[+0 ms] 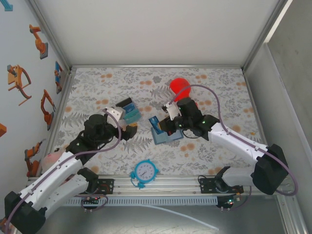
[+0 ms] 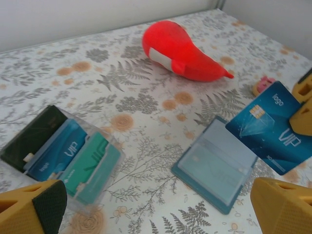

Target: Take the credit cards out of the card holder

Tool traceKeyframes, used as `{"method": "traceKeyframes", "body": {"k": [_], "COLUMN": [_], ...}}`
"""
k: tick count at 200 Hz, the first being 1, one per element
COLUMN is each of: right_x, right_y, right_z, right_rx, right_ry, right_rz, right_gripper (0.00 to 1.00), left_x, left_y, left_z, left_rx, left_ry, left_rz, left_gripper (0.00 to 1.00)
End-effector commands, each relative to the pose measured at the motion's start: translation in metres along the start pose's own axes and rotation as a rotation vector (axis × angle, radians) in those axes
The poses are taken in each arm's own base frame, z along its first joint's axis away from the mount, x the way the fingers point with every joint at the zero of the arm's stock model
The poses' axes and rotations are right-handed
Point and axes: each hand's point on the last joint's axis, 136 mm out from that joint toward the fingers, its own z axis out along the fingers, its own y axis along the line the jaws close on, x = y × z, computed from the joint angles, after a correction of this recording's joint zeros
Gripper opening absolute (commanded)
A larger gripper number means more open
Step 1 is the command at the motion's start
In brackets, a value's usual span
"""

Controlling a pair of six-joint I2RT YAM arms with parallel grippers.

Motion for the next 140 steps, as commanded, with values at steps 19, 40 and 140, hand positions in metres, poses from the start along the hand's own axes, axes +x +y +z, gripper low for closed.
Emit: {"method": "traceKeyframes", "body": {"k": [19, 40, 140], "right_x": [-0.009, -0.009, -0.004], "right_y": [0.009, 0.015, 0.060], "right_z": [-0.006, -0.007, -0.020], "right_rx": [-0.013, -0.040, -0.221], "right_ry": [-0.017, -0.010, 0.027], "right_rz": [-0.042, -0.057, -0.192], "right_gripper": [0.00, 0.00, 0.00], "left_x": [-0.019, -0.017, -0.010], "left_y": [-0.031, -0.036, -0.080], "left_z": [0.006, 0.014, 0.026], "left_rx": [0.254, 0.318, 0.647], "left_ry": [0.011, 0.057, 0.149], "left_rz": [0.113, 0.146, 0.267], "left_gripper": [0.97, 0.97, 0.73]}}
